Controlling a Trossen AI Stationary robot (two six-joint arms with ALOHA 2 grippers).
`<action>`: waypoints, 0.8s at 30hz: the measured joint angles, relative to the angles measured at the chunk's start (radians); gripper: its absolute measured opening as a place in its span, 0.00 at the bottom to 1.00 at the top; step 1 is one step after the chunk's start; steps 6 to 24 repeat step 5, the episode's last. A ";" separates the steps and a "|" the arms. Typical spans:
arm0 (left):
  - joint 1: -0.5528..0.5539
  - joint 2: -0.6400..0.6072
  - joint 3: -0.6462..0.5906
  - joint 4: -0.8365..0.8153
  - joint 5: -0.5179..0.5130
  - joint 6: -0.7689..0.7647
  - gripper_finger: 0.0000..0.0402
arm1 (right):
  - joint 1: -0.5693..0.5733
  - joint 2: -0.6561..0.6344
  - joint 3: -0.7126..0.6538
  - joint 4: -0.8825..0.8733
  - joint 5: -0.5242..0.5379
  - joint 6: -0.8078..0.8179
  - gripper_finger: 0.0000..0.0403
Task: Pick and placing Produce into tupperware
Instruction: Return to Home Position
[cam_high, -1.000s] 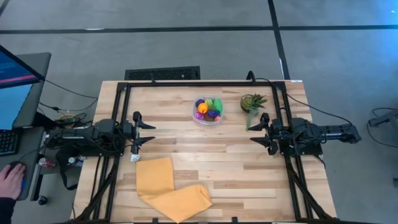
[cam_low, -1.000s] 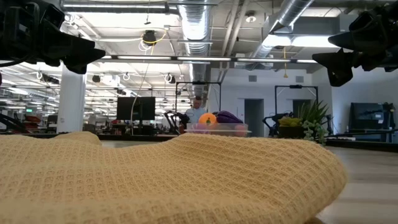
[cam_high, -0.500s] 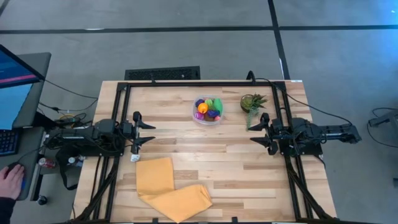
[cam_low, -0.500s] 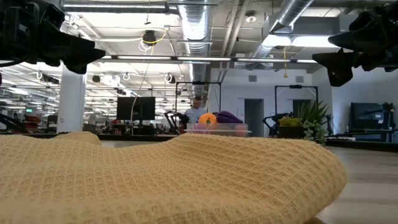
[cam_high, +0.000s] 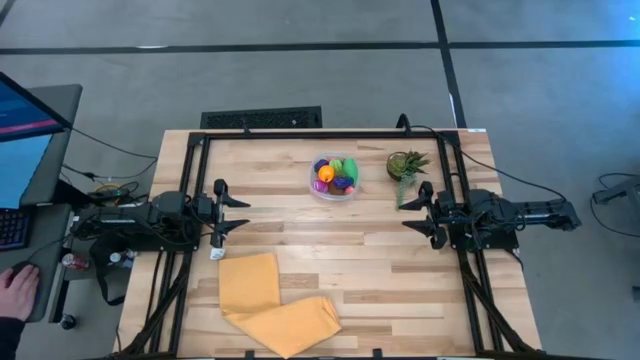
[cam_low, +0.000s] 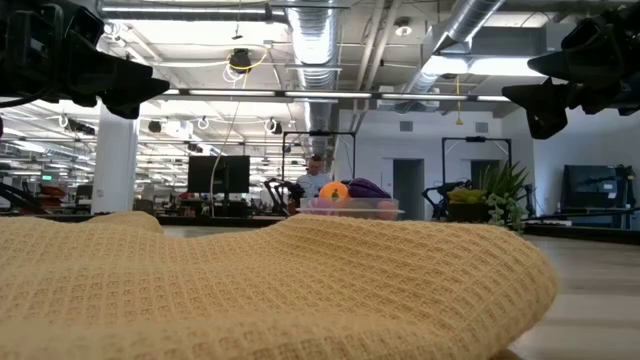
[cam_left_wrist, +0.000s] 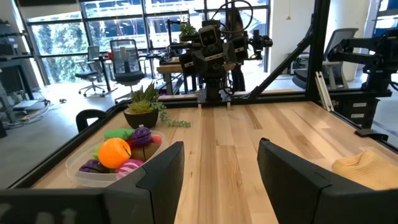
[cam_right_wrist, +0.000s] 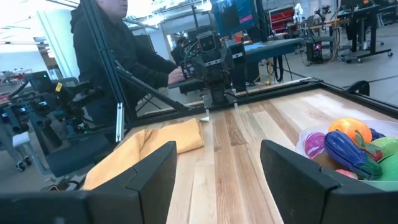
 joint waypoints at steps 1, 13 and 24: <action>0.000 0.000 0.000 0.000 0.000 0.000 0.48 | 0.000 0.000 0.000 0.000 0.000 0.000 0.63; 0.000 0.000 0.000 0.000 0.000 0.000 0.48 | 0.000 0.000 0.000 0.000 0.000 0.000 0.63; 0.000 0.000 0.000 0.000 0.000 0.000 0.48 | 0.000 0.000 0.000 0.000 0.000 0.000 0.63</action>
